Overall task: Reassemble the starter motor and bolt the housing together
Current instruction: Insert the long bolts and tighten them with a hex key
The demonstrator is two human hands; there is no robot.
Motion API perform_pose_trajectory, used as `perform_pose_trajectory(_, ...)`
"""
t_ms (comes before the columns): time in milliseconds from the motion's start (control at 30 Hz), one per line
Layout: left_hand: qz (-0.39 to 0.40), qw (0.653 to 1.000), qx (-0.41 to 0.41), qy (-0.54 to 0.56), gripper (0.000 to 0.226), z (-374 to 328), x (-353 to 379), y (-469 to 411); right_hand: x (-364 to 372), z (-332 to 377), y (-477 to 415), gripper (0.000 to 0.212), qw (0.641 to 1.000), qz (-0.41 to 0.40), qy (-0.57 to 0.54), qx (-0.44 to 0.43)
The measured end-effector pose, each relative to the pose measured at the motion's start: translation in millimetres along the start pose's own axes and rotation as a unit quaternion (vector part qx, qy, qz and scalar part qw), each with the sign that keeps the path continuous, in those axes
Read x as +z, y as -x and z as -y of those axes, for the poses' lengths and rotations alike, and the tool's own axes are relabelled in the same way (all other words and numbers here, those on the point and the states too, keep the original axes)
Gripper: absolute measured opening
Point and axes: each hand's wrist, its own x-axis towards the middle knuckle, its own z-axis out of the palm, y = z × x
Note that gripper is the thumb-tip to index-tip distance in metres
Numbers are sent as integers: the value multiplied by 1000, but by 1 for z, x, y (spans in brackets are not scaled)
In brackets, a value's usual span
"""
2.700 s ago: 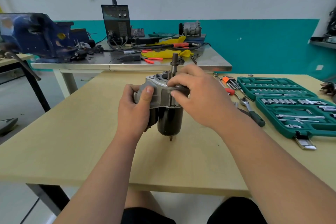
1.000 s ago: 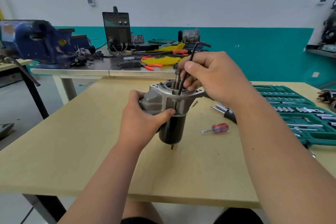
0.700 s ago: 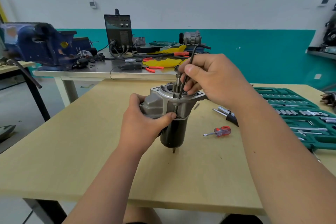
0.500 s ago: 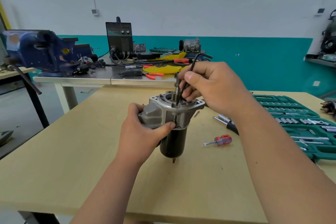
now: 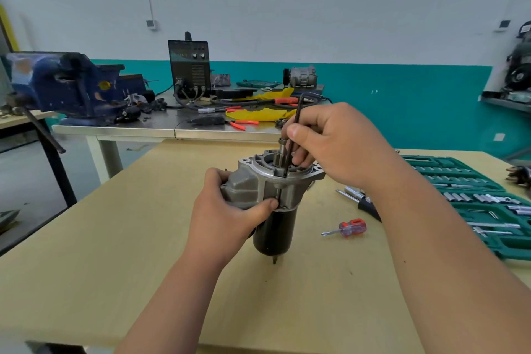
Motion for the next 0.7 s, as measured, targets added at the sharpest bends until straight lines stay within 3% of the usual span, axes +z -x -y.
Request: perform_pose_trajectory(700, -6, 1000, 14, -17, 56, -1, 5, -2, 6, -11, 4, 24, 997, -67, -29, 14)
